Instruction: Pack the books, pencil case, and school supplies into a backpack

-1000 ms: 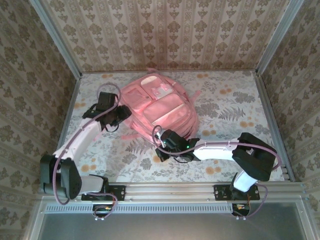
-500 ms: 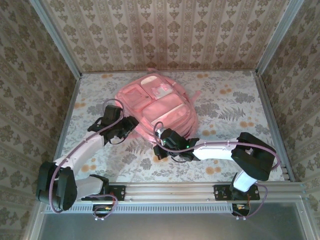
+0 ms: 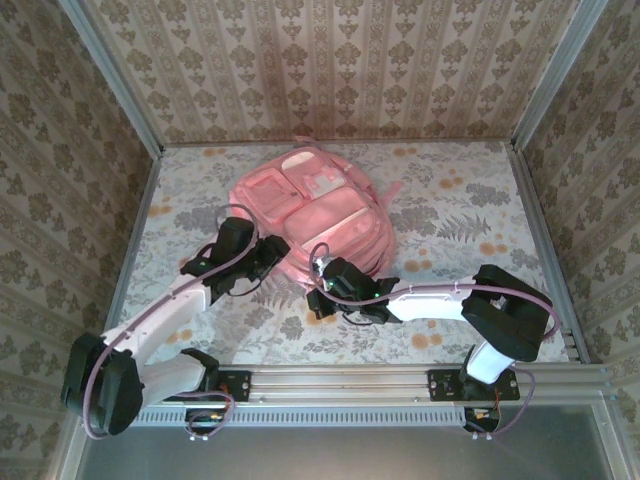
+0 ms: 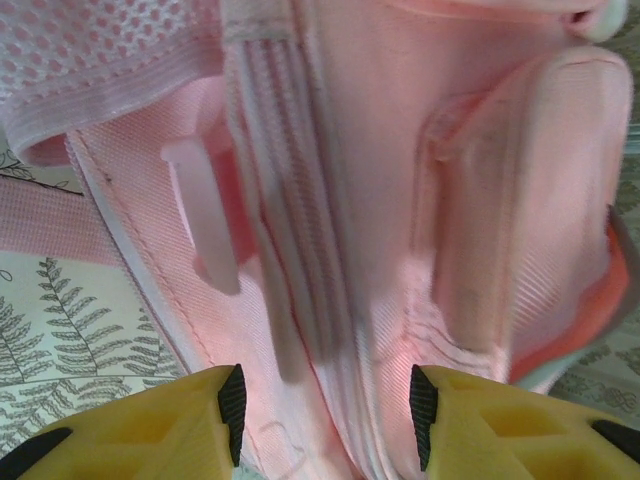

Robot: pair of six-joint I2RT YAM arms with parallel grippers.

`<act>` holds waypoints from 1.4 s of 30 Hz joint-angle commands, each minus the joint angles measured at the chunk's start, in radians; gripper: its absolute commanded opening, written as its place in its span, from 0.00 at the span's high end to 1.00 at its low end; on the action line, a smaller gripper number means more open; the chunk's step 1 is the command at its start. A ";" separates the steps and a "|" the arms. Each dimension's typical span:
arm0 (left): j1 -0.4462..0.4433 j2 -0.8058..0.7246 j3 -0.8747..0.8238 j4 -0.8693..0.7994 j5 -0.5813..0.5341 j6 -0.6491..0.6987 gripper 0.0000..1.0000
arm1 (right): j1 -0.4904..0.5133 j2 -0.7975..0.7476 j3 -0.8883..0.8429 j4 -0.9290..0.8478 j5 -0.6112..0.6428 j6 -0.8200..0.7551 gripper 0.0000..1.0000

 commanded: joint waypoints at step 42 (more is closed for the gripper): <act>0.025 0.099 0.127 -0.047 -0.099 0.089 1.00 | -0.065 -0.289 -0.143 -0.297 0.166 -0.100 1.00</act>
